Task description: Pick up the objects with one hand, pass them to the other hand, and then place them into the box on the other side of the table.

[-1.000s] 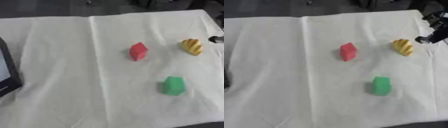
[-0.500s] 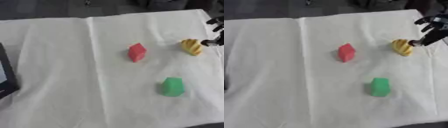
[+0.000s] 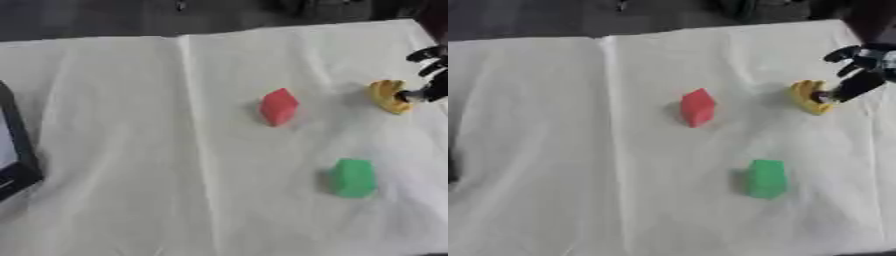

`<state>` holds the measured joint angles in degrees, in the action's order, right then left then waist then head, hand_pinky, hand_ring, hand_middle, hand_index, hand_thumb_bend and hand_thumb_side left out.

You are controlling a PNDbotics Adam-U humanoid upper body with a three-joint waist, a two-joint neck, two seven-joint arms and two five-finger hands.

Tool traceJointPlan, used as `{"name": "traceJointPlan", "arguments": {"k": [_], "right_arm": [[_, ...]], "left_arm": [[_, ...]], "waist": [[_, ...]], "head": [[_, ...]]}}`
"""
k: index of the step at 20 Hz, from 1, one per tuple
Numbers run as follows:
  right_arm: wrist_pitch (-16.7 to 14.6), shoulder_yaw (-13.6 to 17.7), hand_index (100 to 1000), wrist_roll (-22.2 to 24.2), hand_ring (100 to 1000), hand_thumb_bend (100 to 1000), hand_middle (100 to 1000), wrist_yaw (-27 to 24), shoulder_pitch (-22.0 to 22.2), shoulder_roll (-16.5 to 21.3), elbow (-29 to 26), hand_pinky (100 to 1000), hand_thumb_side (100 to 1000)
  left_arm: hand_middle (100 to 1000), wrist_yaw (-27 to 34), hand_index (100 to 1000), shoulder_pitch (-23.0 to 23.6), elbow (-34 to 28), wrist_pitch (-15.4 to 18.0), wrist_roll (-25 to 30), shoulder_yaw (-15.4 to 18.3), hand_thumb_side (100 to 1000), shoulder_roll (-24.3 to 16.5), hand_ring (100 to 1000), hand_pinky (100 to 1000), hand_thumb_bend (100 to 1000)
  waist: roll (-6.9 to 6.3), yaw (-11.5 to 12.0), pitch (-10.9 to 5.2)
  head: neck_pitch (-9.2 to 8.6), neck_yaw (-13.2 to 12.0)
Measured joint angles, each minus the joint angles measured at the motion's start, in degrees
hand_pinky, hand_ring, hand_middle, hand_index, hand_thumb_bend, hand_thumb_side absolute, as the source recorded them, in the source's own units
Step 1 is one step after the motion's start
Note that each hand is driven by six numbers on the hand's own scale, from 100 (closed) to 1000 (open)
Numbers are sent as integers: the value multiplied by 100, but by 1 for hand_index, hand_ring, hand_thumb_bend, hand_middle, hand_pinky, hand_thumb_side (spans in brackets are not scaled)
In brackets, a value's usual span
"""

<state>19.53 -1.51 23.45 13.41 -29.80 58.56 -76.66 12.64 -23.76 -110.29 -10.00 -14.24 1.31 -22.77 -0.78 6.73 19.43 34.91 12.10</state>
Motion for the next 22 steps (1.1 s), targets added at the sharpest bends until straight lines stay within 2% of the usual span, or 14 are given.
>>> {"name": "traceJointPlan", "arguments": {"k": [12, 22], "right_arm": [[283, 6, 942, -578, 886, 410, 964, 157, -24, -135, 389, 891, 187], [426, 10, 926, -613, 885, 324, 923, 233, -20, -150, 538, 891, 215]], "left_arm": [[725, 4, 754, -64, -87, -10, 36, -36, 783, 0, 830, 894, 100], [725, 4, 754, -100, -117, -24, 69, -70, 783, -13, 831, 894, 100]], "waist": [[-20, 116, 141], [-20, 182, 252]], "head": [[-139, 96], [-234, 157]]}}
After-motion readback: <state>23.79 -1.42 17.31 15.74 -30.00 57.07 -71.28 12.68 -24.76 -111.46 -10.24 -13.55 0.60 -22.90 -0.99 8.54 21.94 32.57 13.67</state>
